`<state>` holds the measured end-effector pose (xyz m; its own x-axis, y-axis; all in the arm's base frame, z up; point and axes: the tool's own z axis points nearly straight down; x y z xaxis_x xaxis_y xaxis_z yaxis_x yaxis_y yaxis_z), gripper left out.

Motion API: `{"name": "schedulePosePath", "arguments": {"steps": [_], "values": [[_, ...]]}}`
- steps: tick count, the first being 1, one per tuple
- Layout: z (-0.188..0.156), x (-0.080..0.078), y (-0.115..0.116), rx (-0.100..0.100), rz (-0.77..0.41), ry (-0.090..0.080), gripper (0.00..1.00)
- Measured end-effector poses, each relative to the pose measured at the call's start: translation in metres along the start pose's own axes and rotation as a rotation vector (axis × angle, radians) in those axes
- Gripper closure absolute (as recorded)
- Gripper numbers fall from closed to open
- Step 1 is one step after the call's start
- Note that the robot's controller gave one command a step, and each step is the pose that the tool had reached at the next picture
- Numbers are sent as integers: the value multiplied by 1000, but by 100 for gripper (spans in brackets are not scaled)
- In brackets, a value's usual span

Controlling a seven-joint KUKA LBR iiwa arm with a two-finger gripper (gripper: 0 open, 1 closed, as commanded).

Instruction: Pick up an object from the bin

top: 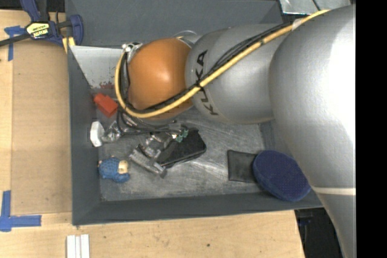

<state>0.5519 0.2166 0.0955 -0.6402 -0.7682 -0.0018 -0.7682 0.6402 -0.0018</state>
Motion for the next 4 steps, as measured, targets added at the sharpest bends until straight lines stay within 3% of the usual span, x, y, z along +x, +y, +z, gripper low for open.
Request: {"name": "schedulePosePath", "arguments": {"steps": [1,2,3,4], "values": [[8,19,55,0,68,6,0],[22,15,34,7,-221,-5,0],[19,9,38,5,-221,-21,100],[-117,16,27,5,-216,-9,100]]}}
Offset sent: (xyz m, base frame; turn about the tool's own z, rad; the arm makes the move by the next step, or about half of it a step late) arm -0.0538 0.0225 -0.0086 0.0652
